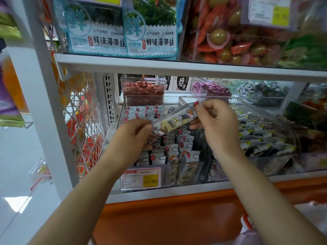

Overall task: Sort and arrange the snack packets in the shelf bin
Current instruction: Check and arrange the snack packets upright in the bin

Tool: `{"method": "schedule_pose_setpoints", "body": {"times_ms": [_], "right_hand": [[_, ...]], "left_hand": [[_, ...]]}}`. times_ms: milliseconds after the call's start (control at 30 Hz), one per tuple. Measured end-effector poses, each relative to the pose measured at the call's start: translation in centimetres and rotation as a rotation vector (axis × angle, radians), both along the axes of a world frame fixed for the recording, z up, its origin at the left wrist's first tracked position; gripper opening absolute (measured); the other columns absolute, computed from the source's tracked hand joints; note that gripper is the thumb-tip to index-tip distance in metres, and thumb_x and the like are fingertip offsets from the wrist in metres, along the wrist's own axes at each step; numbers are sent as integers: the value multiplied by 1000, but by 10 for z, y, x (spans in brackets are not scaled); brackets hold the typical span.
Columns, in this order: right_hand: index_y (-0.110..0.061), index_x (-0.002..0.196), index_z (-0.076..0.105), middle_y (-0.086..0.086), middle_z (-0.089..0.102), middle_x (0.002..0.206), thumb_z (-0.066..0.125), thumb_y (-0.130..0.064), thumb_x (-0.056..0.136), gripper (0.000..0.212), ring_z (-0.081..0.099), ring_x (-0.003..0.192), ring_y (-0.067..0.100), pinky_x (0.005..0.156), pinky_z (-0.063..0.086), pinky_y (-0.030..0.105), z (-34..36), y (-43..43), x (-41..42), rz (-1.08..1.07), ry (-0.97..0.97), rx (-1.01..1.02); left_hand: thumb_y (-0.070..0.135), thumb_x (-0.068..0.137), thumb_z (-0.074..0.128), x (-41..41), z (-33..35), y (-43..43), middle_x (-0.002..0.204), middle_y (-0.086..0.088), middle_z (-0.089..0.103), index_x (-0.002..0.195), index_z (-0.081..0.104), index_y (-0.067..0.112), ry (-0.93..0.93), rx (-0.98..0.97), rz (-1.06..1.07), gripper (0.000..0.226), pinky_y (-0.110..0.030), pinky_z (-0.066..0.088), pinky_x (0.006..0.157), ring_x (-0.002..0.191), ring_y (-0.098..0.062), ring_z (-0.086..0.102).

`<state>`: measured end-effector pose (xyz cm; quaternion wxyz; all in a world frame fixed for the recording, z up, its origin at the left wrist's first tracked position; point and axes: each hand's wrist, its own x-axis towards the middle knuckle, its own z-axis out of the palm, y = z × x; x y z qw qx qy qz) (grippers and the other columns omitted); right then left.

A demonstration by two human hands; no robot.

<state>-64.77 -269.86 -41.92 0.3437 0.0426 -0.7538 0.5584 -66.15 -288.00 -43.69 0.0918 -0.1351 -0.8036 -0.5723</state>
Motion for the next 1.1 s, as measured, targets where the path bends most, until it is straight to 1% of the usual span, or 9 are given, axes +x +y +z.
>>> {"method": "schedule_pose_setpoints", "body": {"times_ms": [100,267,400,567,667,800,900,1000,1100], "right_hand": [[1,91,62,8,67,77,57,-8,91,10,66,58,14,56,55,23,-9,-2,5,144,-102,-278],[-1,85,66,6,69,70,65,-10,70,17,66,62,14,57,55,21,-13,0,11,471,-237,-733],[1,88,63,10,70,70,62,-3,69,19,69,64,16,56,55,21,-13,0,15,548,-304,-853],[5,98,60,14,67,73,52,9,85,15,69,61,18,53,55,20,-14,0,13,484,-313,-1008],[3,89,60,13,68,68,50,12,85,14,69,58,18,52,55,20,-14,1,12,448,-275,-1044],[1,89,60,15,67,73,51,12,86,14,69,59,18,53,55,20,-16,1,11,415,-241,-1012],[-3,90,60,12,63,78,49,10,89,17,69,62,16,58,56,21,-20,2,10,346,-197,-834],[-6,89,61,6,65,72,49,7,90,18,69,64,17,62,56,22,-22,1,10,307,-159,-657],[-10,86,63,8,62,79,53,-6,92,12,67,65,18,61,57,27,-21,1,12,302,-145,-543]], "left_hand": [[21,96,48,0,-1,-2,82,-2,67,96,66,17,-96,130,-17,18,-24,58,68,70,-8,66],[28,93,52,3,0,-3,76,-4,59,91,58,6,-182,371,12,23,-23,54,53,64,-11,67],[27,91,54,4,1,-3,74,-6,50,83,47,8,-261,598,-21,22,-20,52,51,54,-10,62],[8,89,53,2,4,-4,66,-2,54,88,55,5,-371,853,-209,4,-14,51,54,54,-6,58],[-5,85,49,4,6,-6,71,-6,60,102,55,2,-396,920,-274,19,-15,53,56,58,-9,63],[-8,86,49,4,5,-6,82,-11,59,115,52,-1,-371,872,-255,30,-18,54,58,62,-12,67],[0,80,59,5,6,-8,82,-12,61,101,56,-3,-368,803,-286,22,-22,55,61,66,-15,67],[19,71,66,8,4,-8,93,-16,66,91,66,1,-290,538,-261,27,-25,56,68,78,-18,68],[16,76,68,12,4,-7,98,-12,67,84,67,13,-170,352,-180,9,-25,56,74,82,-18,70]]}}
